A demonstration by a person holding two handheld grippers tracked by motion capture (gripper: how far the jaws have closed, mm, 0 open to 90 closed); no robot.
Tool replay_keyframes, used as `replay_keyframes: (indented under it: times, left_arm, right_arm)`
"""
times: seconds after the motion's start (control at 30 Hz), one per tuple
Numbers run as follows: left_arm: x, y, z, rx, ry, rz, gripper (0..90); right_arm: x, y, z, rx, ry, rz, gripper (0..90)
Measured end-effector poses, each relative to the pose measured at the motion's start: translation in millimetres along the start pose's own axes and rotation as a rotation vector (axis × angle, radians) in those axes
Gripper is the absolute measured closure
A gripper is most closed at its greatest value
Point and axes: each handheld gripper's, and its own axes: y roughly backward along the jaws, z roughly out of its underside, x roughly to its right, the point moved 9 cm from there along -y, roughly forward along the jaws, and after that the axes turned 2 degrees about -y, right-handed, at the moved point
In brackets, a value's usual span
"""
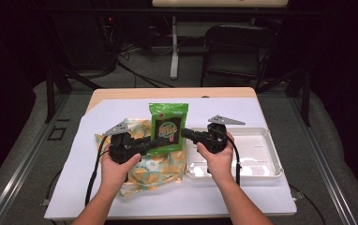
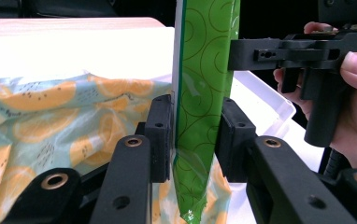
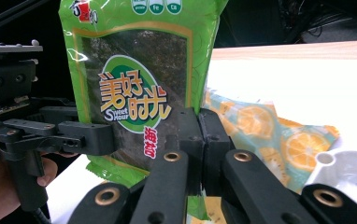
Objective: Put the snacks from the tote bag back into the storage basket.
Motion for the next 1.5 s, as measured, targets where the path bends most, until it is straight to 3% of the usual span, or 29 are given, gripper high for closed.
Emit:
replay_keyframes:
  times: [0.4,0.9,1.07,1.5]
  left_arm:
    - [6.4,-23.3,-18.7,0.0,-0.028,-0.016,67.9]
    - [18.8,-55.1,-35.2,0.007,-0.058,-0.029,66.9]
    - [20.3,-67.1,-37.4,0.021,-0.046,-0.019,66.2]
    - [27.5,-106.9,-38.1,0.002,-0.032,-0.005,64.0]
  right_arm:
    - [14.8,15.2,-15.1,0.028,0.024,0.045,89.7]
    - [35.9,40.8,-26.3,0.064,0.011,0.11,89.9]
    - [42.9,47.8,-28.8,0.072,0.013,0.137,89.8]
    - [69.6,67.2,-32.2,0.049,0.02,0.203,89.9]
